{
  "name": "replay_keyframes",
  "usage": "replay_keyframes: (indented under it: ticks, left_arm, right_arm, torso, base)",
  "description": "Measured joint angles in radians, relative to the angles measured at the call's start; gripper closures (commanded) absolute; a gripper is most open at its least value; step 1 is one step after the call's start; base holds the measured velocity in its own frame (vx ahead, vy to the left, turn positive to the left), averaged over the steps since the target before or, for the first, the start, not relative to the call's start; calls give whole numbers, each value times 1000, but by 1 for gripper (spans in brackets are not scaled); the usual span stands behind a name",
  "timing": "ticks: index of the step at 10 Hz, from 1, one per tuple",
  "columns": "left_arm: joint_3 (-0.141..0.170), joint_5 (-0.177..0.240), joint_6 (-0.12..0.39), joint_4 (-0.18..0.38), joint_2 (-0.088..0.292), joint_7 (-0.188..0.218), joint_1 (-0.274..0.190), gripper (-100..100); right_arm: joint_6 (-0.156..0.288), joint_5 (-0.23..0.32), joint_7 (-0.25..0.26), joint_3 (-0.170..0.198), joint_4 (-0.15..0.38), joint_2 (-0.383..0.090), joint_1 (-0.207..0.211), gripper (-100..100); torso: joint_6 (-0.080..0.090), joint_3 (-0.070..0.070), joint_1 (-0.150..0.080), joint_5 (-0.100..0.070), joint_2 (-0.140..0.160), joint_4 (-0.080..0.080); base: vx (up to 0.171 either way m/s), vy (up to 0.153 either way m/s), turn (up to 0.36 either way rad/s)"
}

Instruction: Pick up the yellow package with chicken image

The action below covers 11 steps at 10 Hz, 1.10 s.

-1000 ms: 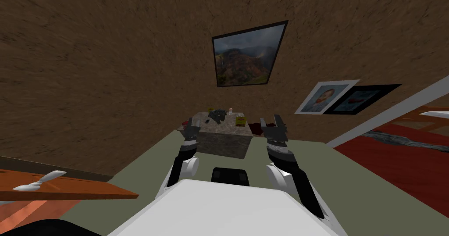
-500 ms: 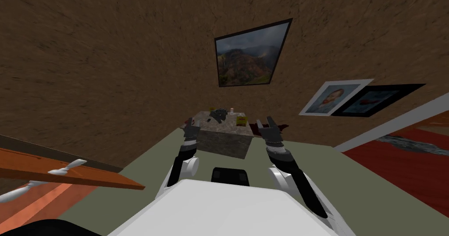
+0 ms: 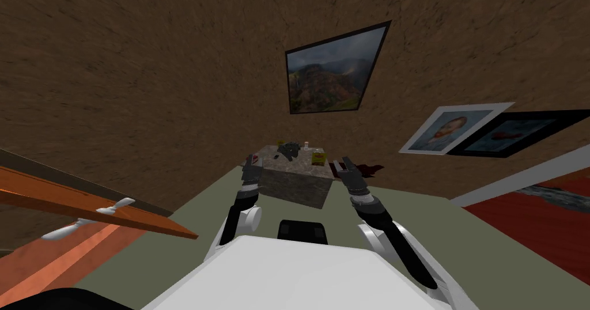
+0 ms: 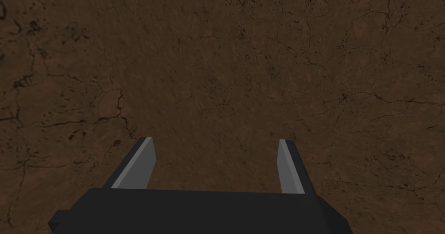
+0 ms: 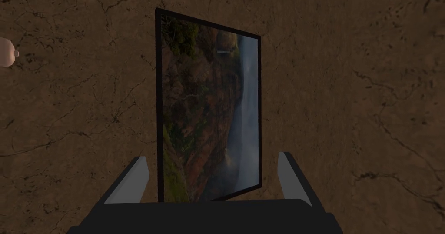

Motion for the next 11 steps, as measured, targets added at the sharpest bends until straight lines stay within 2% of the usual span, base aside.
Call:
replay_keyframes:
  ticks: [3, 11]
  left_arm:
    - [0, 0, 0, 0, 0, 0, 0, 0]
    - [0, 0, 0, 0, 0, 0, 0, 0]
  right_arm:
    - [-10, 39, -9, 12, 36, -89, -5, -100]
    - [-19, 118, -37, 25, 92, -323, -2, -100]
  torso:
    - [0, 0, 0, 0, 0, 0]
    - [0, -1, 0, 0, -1, 0]
  base:
    - [-23, -24, 84]
    - [-15, -17, 78]
